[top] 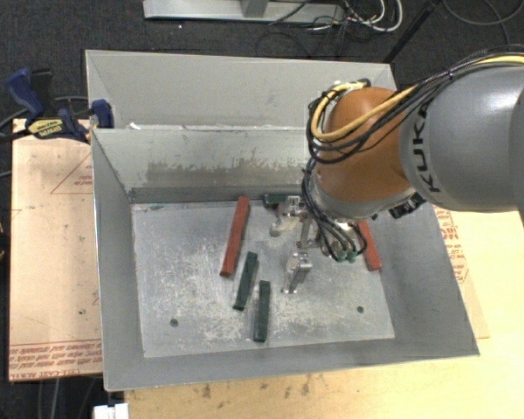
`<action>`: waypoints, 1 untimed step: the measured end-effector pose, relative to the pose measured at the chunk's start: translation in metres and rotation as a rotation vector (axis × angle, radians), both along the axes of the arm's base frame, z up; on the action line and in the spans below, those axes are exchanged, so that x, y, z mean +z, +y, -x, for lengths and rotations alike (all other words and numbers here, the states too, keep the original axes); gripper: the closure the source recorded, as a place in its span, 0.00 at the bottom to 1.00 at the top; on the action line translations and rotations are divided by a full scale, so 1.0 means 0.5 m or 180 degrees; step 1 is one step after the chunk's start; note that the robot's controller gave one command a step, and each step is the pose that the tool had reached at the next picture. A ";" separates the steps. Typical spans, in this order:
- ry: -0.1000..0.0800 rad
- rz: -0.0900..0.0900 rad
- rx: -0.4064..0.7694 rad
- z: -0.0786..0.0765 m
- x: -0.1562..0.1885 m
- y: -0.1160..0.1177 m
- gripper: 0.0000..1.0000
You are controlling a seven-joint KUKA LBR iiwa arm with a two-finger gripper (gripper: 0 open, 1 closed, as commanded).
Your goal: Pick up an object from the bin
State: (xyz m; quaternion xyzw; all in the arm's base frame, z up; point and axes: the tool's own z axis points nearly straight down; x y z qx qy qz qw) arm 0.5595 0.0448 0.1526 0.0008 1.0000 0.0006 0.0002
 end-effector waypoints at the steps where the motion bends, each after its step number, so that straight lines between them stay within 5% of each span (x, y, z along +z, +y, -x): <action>1: 0.0000 0.0000 0.0000 0.000 0.000 0.000 0.00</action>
Offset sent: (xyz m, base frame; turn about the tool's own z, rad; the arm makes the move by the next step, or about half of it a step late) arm -0.0262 0.0363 -0.0826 -0.2281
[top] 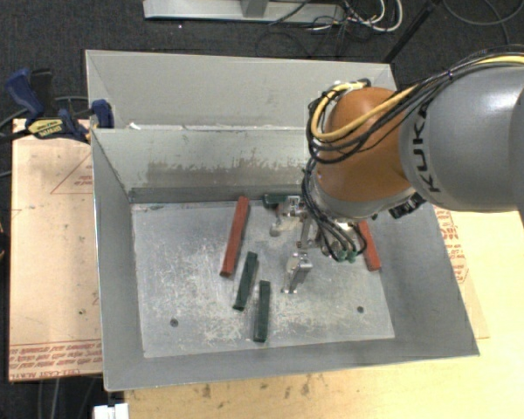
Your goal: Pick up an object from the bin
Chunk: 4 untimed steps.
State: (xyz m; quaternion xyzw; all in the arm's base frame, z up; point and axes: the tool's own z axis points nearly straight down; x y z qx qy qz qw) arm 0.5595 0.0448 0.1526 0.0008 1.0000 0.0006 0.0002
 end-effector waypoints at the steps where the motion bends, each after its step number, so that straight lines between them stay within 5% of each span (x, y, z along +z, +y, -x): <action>1: -0.0030 0.0005 0.0218 0.011 -0.043 0.019 0.00; 2: -0.0103 0.0009 0.1074 0.028 -0.146 0.007 1.00; 3: -0.0036 0.0004 0.1078 0.039 -0.154 0.007 0.00; 4: -0.0037 0.0004 0.1078 0.039 -0.154 0.007 0.00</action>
Offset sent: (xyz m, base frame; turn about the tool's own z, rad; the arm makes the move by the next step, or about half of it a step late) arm -0.0240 0.0031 -0.0826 -0.3418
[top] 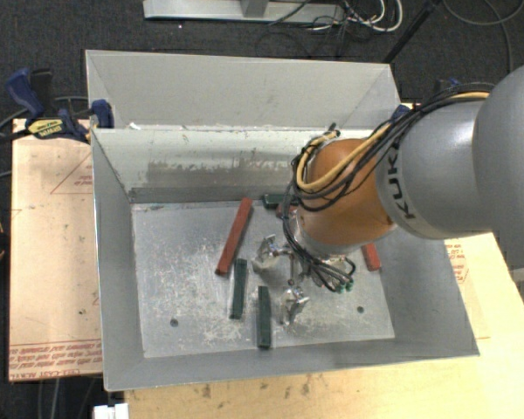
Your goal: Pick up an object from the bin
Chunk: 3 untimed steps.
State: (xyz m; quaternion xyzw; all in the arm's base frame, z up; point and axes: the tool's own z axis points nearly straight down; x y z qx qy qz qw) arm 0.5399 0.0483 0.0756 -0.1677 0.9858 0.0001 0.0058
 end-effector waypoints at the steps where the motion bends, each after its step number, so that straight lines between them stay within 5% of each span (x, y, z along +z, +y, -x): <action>1: -0.0029 0.0015 0.1280 -0.011 0.005 0.095 1.00; 2: -0.0001 0.0013 0.1281 -0.005 0.000 0.094 0.00; 3: -0.0002 0.0012 0.1281 -0.006 0.000 0.094 0.00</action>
Offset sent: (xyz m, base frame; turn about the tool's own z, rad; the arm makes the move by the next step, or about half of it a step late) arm 0.0000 0.0000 0.0000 0.0000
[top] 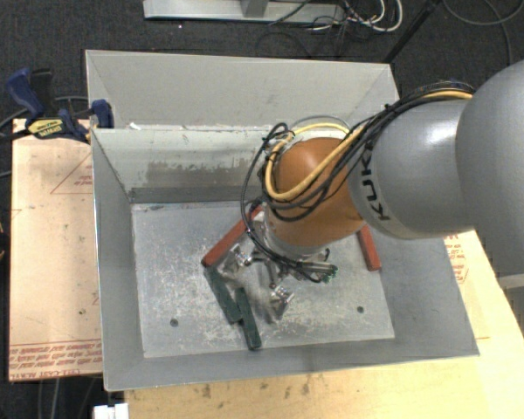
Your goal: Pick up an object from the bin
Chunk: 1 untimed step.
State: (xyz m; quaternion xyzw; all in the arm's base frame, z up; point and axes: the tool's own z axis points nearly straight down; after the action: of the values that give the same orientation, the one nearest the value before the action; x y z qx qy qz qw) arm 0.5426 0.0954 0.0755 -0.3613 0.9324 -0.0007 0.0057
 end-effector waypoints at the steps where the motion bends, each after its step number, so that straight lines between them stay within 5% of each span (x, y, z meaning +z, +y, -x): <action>1: -0.0025 0.0001 0.1139 0.037 0.004 0.058 1.00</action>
Offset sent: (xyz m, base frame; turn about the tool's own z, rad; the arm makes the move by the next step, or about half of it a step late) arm 0.0000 0.0000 0.0000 0.0000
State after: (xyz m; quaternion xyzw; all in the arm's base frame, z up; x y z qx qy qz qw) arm 0.5242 0.1243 0.0776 -0.5215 0.8532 -0.0013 0.0094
